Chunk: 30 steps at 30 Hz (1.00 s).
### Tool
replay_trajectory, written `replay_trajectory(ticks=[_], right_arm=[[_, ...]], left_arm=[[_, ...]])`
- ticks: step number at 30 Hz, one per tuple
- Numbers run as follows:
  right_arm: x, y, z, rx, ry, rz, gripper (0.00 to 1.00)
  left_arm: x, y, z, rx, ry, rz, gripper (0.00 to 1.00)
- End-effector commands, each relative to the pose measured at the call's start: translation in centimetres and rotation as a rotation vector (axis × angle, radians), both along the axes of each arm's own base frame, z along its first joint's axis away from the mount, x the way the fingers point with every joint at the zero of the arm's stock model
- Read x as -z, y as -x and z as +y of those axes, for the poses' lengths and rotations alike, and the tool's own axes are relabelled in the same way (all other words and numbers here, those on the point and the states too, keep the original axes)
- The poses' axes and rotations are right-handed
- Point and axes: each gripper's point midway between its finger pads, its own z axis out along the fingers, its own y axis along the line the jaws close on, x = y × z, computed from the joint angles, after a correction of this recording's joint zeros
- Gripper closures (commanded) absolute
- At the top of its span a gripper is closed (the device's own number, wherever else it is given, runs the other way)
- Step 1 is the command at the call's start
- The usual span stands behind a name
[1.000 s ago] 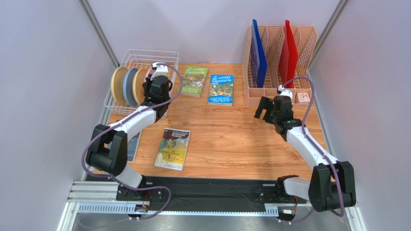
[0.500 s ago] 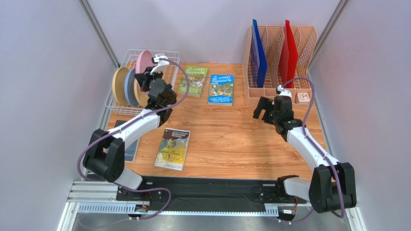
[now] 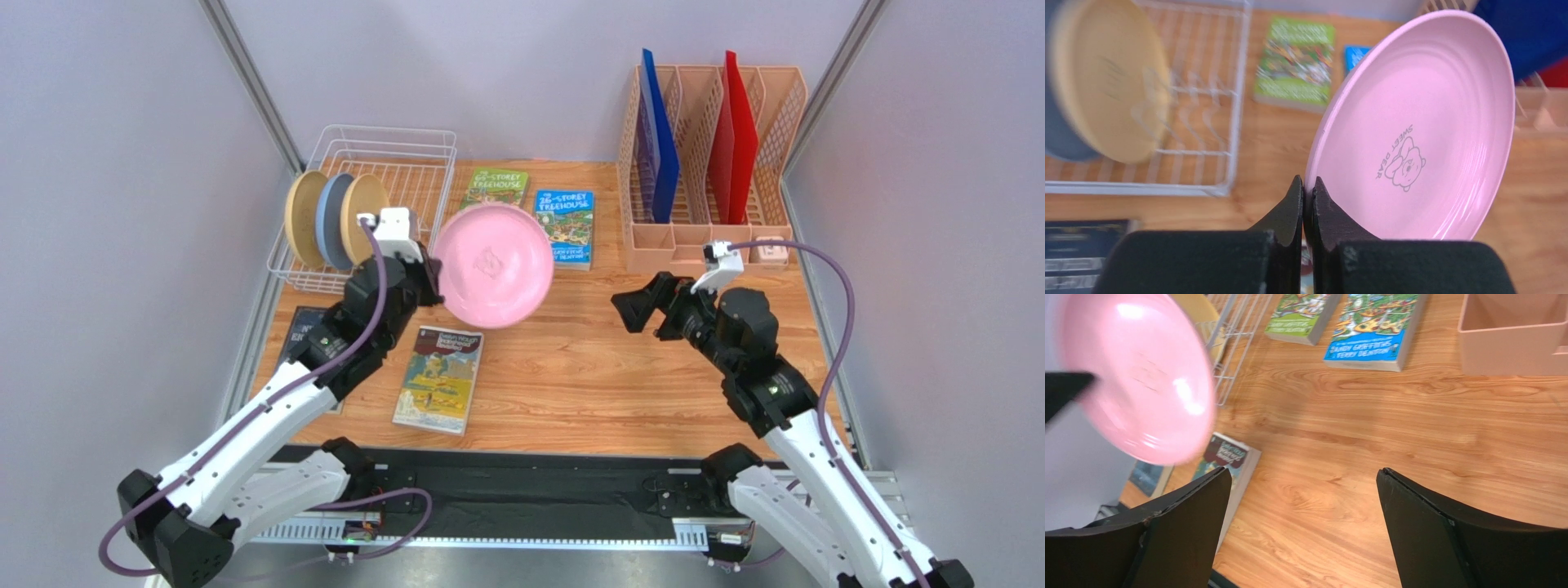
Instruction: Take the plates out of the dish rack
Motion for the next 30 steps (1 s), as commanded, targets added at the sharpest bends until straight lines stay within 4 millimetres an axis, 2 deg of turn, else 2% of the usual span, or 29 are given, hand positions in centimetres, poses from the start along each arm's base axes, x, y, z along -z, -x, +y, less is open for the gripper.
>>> replay_trajectory(ticks=[1,2,4,5,6,9,10,14,20,23,24,30], right_arm=[[0.5,2.1,1.9,-0.083,-0.079,0.035,0.05],[1.1,2.1,1.7,-0.063,-0.068,0.048,0.06],[1.6,2.2,2.0,-0.067,-0.056,0.062,0.06],[1.9,2.0,1.9,-0.057,-0.051,0.061,0.06],[2.6,2.0,2.4,-0.072,-0.041,0.078,0.06],[2.9,1.5,3.1,-0.079,-0.002,0.088,0.08],[3.9,1.0,3.3,-0.077,0.032,0.119,0.08],[5.6,0.2,3.4,-0.049,0.14,0.174,0.09],[6.3,-0.1,4.7,-0.092,0.173,0.186,0.24],[6.6,0.3,5.6,-0.147,0.165,0.195,0.39],[6.6,0.3,5.9,-0.164,0.162,0.189,0.42],[7.3,0.4,6.7,-0.198,0.15,0.203,0.41]], left_arm=[[5.2,3.4,-6.8,0.279,0.313,0.193,1.0],[6.8,3.9,-7.3,0.297,0.324,0.22,1.0],[7.3,4.1,-7.9,0.302,0.359,0.231,1.0],[8.3,4.2,-8.2,0.304,0.358,0.248,1.0],[8.1,4.3,-8.8,0.324,0.369,0.239,1.0],[8.6,4.2,-9.8,0.329,0.361,0.253,1.0],[8.7,4.0,-9.9,0.326,0.356,0.259,1.0],[9.1,3.8,-10.6,0.332,0.338,0.28,1.0],[9.5,3.7,-10.8,0.332,0.332,0.288,1.0],[9.3,3.7,-11.3,0.35,0.349,0.278,1.0],[9.2,3.7,-11.4,0.359,0.353,0.272,1.0],[9.3,4.2,-12.4,0.41,0.375,0.272,1.0]])
